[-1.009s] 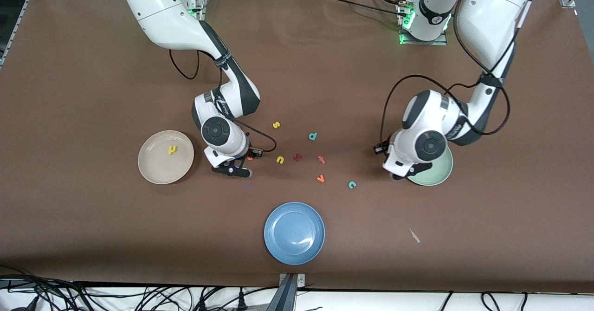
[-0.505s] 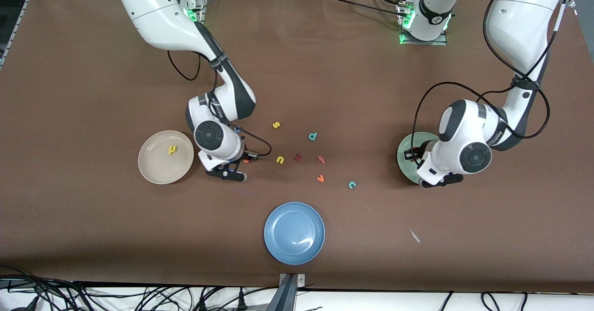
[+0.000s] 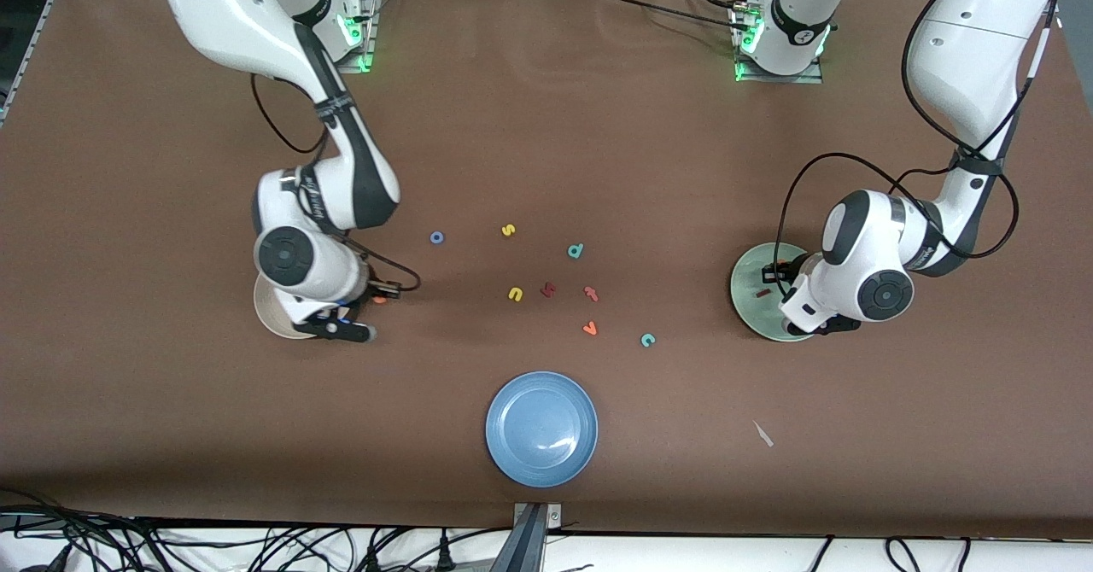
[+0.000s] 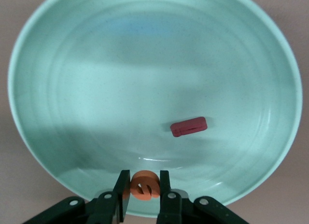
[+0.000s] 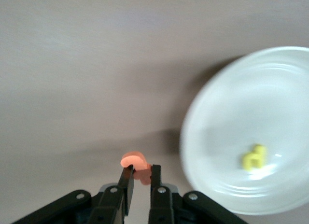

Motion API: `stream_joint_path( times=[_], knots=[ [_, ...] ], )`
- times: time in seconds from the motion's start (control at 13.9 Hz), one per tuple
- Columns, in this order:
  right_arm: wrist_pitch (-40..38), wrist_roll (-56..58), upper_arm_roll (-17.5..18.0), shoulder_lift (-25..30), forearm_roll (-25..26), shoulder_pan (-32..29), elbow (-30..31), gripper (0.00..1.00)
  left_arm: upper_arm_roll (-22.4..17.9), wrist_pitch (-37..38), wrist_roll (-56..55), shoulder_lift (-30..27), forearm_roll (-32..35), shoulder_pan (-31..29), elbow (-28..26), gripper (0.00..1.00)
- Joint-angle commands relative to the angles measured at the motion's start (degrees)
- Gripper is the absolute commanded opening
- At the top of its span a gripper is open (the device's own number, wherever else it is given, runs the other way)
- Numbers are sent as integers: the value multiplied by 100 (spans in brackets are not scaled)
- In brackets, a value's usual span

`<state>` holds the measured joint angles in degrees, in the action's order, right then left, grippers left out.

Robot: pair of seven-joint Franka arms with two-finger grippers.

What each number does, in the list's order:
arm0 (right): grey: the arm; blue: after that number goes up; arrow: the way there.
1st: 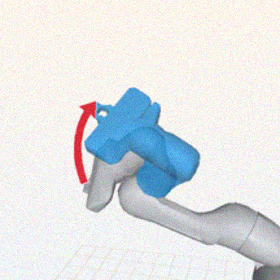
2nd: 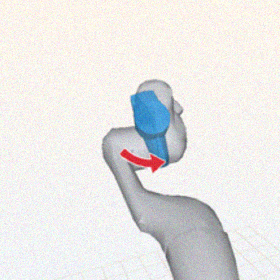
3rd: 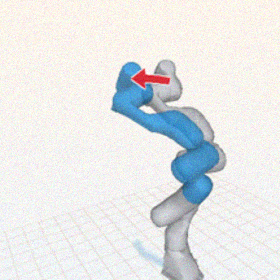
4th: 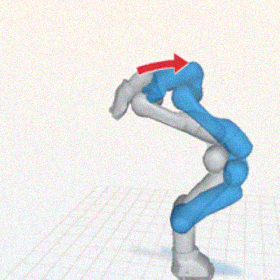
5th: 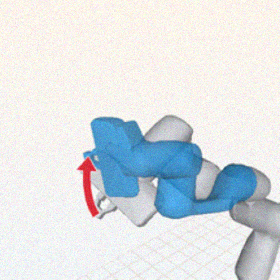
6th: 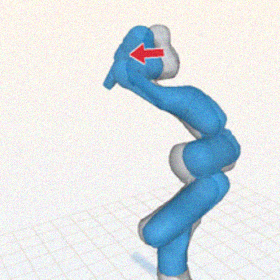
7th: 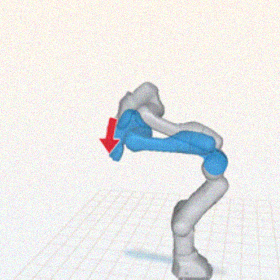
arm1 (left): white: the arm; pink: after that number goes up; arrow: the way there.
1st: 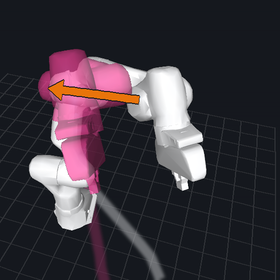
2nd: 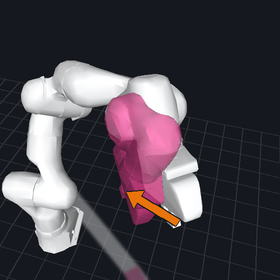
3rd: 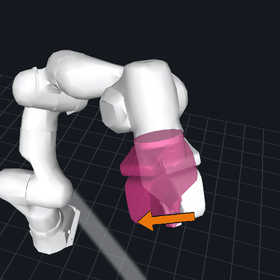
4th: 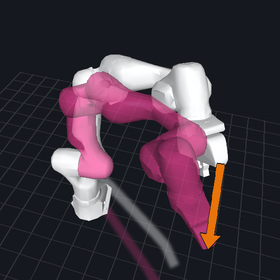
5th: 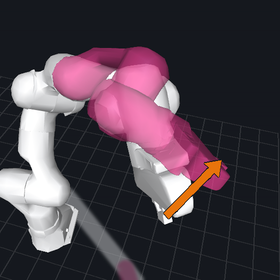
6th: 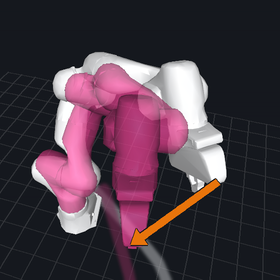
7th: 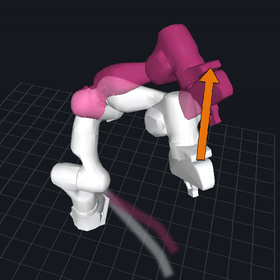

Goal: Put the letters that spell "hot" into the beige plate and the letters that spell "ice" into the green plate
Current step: 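Place the orange 2 on the cream plate while the left gripper places orange e, then grasp the blue ring with the right gripper while the left gripper grasps cyan c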

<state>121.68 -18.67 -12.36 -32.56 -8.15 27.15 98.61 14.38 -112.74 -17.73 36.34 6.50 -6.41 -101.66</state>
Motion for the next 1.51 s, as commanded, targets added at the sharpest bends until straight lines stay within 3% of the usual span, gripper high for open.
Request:
stream_joint_path(
  times=[0.0, 0.14, 0.29, 0.36, 0.43, 0.72, 1.08, 1.44],
  knots=[
    [461, 697, -371, 838, -64, 27, 1350, 4, 56, -73, 59, -74, 141, -53, -100, 100],
    [934, 1083, -635, 1084, -108, 18, 2001, 4, 117, 128, -11, -205, 141, -1, -56, 100],
    [1156, 1182, -768, 1086, -125, 1, 2206, 14, 144, 576, 58, -294, 150, 78, 197, 100],
    [1139, 1103, -768, 1068, -160, 1, 2206, 48, 240, 760, 59, -346, 159, 140, 338, 100],
    [1113, 1024, -777, 1068, -343, 1, 2163, 99, 336, 867, 59, -355, 159, 227, 531, 100],
    [901, 77, -576, 1077, -661, 54, 1978, 100, 610, 973, 41, -338, 63, 369, 1331, 100],
    [1682, -1759, 294, 1015, -837, 123, 2021, 100, 601, 938, -20, -171, 71, 579, 1763, 100],
    [2246, -2957, 322, 752, -837, 905, 2092, 100, 566, 824, -1212, 311, 53, 930, 2219, 100]
  ],
)
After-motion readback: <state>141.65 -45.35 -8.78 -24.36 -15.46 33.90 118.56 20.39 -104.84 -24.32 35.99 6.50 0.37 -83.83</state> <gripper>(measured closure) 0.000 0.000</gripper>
